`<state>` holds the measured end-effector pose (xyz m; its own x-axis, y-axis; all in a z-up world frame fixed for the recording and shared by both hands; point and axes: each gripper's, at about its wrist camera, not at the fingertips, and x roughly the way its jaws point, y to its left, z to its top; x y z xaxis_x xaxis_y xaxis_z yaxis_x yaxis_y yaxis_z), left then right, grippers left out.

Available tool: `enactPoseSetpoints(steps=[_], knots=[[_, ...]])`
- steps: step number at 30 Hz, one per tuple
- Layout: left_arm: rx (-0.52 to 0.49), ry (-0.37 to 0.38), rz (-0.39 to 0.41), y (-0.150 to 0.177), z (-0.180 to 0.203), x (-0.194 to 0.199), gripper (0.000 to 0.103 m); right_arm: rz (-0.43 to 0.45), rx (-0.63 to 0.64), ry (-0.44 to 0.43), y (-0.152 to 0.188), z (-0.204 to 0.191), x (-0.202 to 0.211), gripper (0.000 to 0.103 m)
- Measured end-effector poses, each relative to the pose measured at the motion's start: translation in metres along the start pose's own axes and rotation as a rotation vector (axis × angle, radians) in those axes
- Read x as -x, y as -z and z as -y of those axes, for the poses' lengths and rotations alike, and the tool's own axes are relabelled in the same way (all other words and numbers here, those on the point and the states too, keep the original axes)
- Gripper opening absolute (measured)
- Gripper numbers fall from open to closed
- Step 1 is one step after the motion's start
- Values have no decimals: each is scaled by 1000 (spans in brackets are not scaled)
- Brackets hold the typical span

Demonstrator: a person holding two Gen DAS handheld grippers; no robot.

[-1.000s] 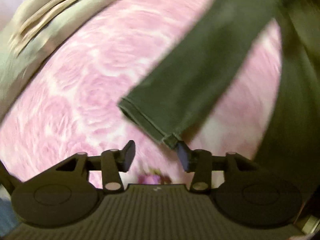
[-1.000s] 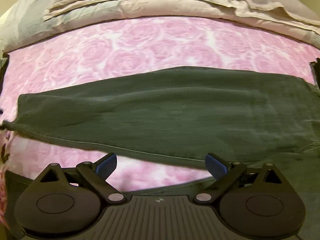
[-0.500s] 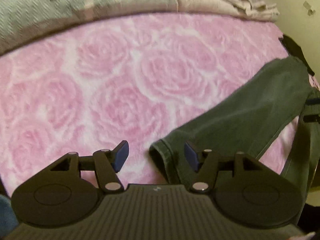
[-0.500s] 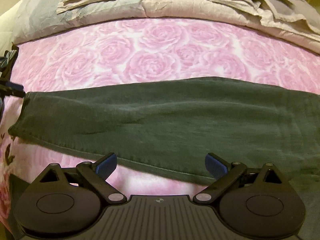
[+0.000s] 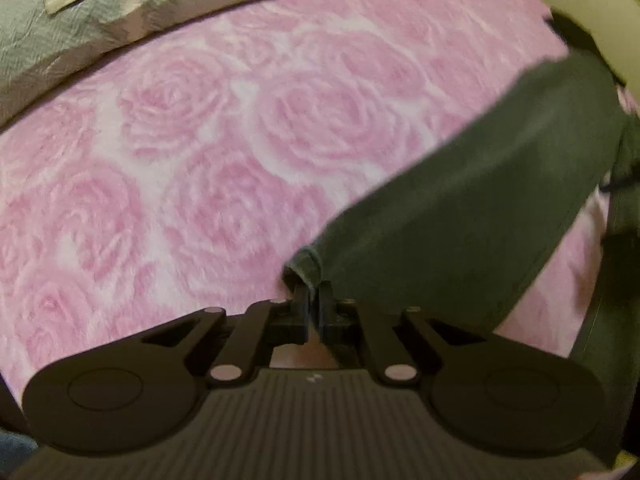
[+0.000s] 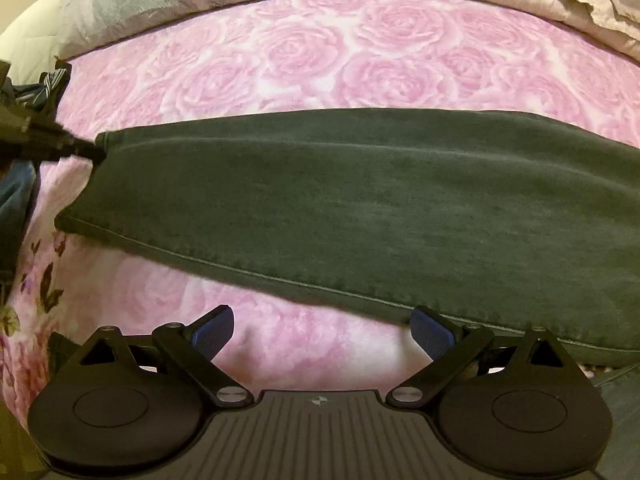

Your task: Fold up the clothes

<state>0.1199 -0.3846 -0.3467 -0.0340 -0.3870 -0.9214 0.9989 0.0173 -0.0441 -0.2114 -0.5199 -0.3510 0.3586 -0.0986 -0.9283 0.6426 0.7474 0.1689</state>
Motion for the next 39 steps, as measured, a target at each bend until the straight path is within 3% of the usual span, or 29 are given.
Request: enactPoseSetpoints(steps=[3, 4, 7, 11, 13, 18, 24, 30, 33, 39], knots=[[-84, -97, 93, 21, 25, 27, 7, 25, -13, 18, 0, 5, -1, 98], [-112, -83, 107, 27, 34, 32, 8, 36, -20, 26, 0, 8, -1, 98], [-171, 3, 51, 46, 58, 24, 12, 60, -93, 53, -2, 27, -10, 98], [-167, -2, -17, 60, 66, 8, 12, -4, -198, 7, 0, 46, -27, 98], [-160, -27, -12, 56, 69, 16, 13, -1, -183, 1, 1, 45, -14, 98], [-187, -49, 41, 26, 86, 54, 16, 107, -251, 43, 16, 70, 55, 98], [-240, -9, 113, -56, 145, 65, 29, 223, -323, 188, 39, 166, 141, 98], [-319, 78, 163, -164, 270, 29, 40, 292, -431, 275, 69, 319, 200, 98], [-324, 133, 155, -224, 330, -7, 42, 305, -469, 259, 79, 409, 204, 98], [-418, 201, 47, -337, 444, -109, 48, 272, -456, 91, 65, 564, 186, 97]])
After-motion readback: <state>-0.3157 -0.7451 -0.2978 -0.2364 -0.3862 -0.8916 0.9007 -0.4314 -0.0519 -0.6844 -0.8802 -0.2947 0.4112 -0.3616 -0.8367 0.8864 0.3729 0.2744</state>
